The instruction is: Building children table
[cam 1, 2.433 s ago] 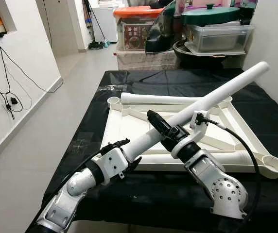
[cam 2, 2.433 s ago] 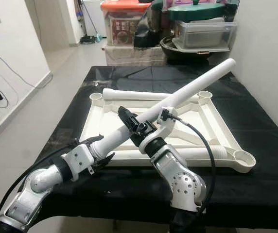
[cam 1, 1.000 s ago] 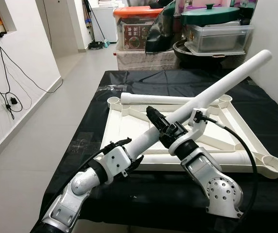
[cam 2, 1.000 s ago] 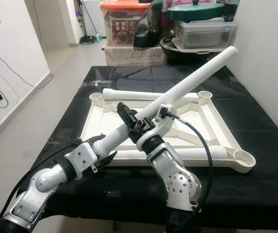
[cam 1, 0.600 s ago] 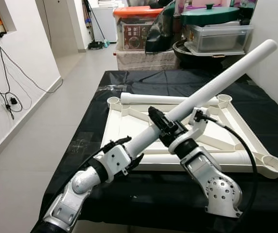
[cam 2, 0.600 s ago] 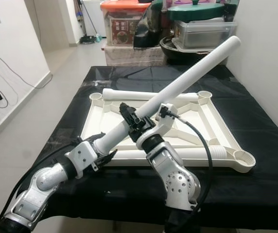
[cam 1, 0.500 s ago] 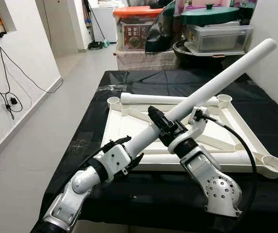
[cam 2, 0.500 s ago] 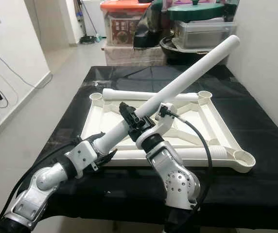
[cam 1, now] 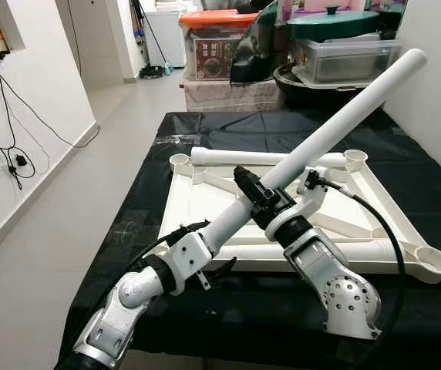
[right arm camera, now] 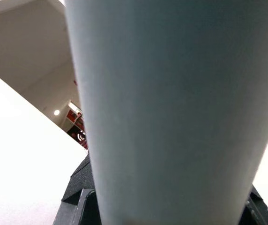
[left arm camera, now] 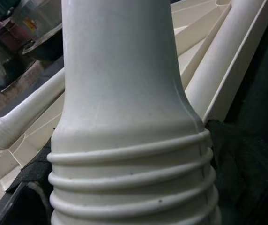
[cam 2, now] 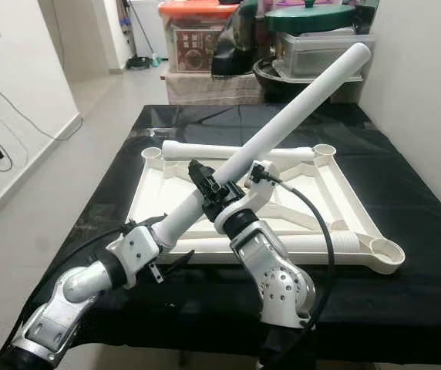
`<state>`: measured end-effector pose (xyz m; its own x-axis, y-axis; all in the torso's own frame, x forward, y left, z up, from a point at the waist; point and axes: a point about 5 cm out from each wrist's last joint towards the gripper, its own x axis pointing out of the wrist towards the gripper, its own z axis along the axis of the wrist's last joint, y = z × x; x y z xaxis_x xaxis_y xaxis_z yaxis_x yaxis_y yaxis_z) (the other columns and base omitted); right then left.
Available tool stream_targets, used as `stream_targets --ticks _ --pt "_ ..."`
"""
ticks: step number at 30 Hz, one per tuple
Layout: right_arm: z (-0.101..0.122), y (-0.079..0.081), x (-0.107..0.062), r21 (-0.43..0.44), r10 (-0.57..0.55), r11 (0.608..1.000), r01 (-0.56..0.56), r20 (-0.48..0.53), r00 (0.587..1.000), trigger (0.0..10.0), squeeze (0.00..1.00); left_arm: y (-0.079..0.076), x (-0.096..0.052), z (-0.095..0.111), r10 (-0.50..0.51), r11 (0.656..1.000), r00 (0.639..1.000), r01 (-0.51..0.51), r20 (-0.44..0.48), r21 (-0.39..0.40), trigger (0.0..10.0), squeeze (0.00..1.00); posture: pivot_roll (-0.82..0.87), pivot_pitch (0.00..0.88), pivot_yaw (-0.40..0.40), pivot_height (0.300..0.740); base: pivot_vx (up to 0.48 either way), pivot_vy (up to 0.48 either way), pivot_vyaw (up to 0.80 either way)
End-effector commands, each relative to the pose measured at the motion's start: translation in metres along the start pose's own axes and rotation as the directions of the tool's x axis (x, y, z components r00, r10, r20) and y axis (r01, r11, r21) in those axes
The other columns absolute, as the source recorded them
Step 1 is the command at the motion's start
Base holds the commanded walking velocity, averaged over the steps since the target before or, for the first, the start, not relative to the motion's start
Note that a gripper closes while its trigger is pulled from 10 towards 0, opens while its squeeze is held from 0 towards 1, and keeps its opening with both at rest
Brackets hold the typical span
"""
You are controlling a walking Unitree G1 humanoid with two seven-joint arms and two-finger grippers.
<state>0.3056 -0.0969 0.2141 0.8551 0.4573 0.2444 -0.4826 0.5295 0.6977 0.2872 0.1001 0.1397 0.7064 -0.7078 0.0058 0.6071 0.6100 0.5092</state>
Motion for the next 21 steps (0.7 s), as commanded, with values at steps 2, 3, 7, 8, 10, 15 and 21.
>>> stream_targets --ticks 2,3,7,8,10,15,21 --pt "0.011 0.013 0.008 0.003 0.067 0.998 -0.067 0.050 0.997 0.0 0.00 0.006 -0.009 -0.020 0.035 0.998 0.993 -0.040 -0.117 -0.040 10.0 0.00 0.13 0.000 0.004 0.740 0.000 0.000 0.00" --pt "0.017 0.012 0.008 -0.009 0.065 0.998 -0.065 0.067 0.996 0.0 0.00 0.011 -0.013 -0.024 0.070 0.995 0.988 -0.079 -0.140 -0.057 10.0 0.00 0.13 0.000 0.004 0.740 0.000 0.000 0.00" --pt "0.021 0.011 0.009 -0.015 0.065 0.998 -0.064 0.076 0.995 0.0 0.00 0.015 -0.015 -0.026 0.092 0.992 0.984 -0.103 -0.154 -0.069 10.0 0.00 0.13 0.000 0.005 0.740 0.000 0.000 0.00" --pt "0.025 0.010 0.009 -0.025 0.067 0.998 -0.065 0.086 0.994 0.0 0.00 0.019 -0.018 -0.028 0.120 0.987 0.979 -0.136 -0.165 -0.086 10.0 0.00 0.13 0.000 0.002 0.740 0.000 0.000 0.00" --pt "0.038 0.007 0.011 -0.072 0.062 0.996 -0.053 0.117 0.991 0.0 0.00 0.031 -0.029 -0.035 0.221 0.957 0.952 -0.254 -0.210 -0.142 10.0 0.00 0.14 0.000 0.000 0.740 0.000 0.000 0.00" --pt "0.048 -0.001 0.011 -0.155 0.006 0.988 0.018 0.156 0.988 10.0 0.00 0.031 -0.032 -0.036 0.272 0.932 0.935 -0.315 -0.229 -0.178 10.0 0.00 0.14 0.000 0.000 0.740 0.000 0.000 0.00" --pt "0.056 -0.009 0.011 -0.392 -0.068 0.908 0.151 0.219 0.973 10.0 0.00 0.013 -0.023 -0.009 0.315 0.901 0.942 -0.336 -0.117 -0.277 10.0 0.00 0.14 0.000 -0.004 0.740 0.000 0.000 0.00"
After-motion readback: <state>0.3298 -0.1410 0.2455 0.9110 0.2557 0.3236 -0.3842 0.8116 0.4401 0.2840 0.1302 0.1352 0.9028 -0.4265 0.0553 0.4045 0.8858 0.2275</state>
